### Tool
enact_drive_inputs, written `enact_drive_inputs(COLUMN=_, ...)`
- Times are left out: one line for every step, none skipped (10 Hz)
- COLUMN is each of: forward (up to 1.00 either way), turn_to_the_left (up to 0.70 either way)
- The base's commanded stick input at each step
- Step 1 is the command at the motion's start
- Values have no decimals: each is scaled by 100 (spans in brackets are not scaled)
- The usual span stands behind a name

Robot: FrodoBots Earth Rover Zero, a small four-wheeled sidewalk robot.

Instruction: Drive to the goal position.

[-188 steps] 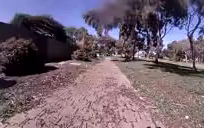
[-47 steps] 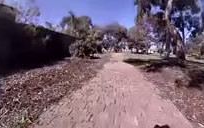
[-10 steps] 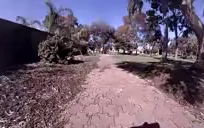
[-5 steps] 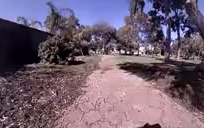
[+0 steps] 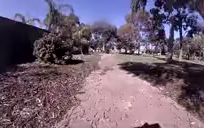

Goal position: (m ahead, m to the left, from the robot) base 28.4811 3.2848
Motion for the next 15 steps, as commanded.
enact_drive_inputs(forward=70, turn_to_the_left=0)
enact_drive_inputs(forward=70, turn_to_the_left=0)
enact_drive_inputs(forward=70, turn_to_the_left=0)
enact_drive_inputs(forward=70, turn_to_the_left=0)
enact_drive_inputs(forward=70, turn_to_the_left=0)
enact_drive_inputs(forward=69, turn_to_the_left=0)
enact_drive_inputs(forward=67, turn_to_the_left=0)
enact_drive_inputs(forward=66, turn_to_the_left=0)
enact_drive_inputs(forward=70, turn_to_the_left=0)
enact_drive_inputs(forward=70, turn_to_the_left=0)
enact_drive_inputs(forward=69, turn_to_the_left=0)
enact_drive_inputs(forward=69, turn_to_the_left=0)
enact_drive_inputs(forward=69, turn_to_the_left=0)
enact_drive_inputs(forward=70, turn_to_the_left=0)
enact_drive_inputs(forward=70, turn_to_the_left=0)
